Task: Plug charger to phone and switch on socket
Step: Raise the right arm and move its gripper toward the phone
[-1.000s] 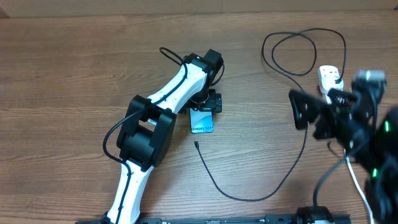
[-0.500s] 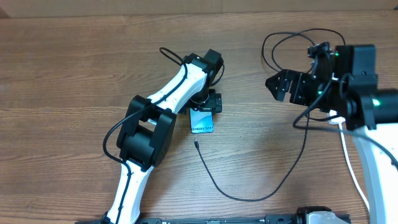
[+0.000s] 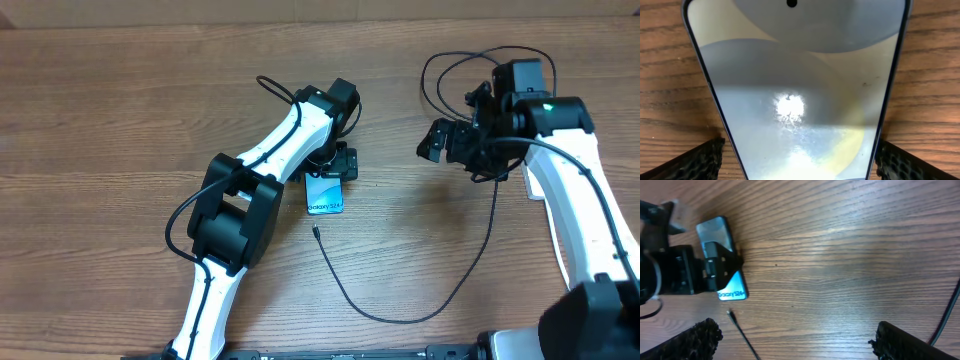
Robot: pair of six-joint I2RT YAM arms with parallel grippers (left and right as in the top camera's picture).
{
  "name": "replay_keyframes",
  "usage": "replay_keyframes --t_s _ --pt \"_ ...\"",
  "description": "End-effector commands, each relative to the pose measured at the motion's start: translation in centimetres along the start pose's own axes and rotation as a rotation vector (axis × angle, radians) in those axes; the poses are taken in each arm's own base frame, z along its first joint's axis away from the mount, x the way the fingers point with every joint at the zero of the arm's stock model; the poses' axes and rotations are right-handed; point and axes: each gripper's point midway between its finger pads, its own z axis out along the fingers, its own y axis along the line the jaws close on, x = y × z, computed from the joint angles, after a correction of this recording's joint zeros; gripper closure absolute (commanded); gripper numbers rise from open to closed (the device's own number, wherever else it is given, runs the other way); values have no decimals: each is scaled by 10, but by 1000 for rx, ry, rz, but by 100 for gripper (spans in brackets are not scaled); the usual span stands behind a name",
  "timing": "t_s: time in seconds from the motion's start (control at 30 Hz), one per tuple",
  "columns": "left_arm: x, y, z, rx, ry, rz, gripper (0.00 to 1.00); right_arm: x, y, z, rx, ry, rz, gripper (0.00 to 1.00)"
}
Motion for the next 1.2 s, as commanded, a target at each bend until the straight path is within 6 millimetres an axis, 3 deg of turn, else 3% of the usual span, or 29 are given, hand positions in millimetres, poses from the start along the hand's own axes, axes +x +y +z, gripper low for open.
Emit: replay_keyframes --t_s 0.0,0.17,0.37,0.67,1.03,1.17 --pt "9 -9 24 69 74 47 0 1 -8 9 36 19 5 0" --pt "10 -21 22 142 82 151 4 8 -12 15 44 45 12 0" --pt "11 -21 22 142 81 194 22 19 -18 25 54 80 23 0" --pt "11 -22 22 139 84 121 5 20 -19 26 54 85 25 0" --pt "11 -17 25 59 60 41 1 22 -10 27 3 99 27 0" --pt "13 -19 25 59 62 47 6 23 -11 28 4 101 28 0"
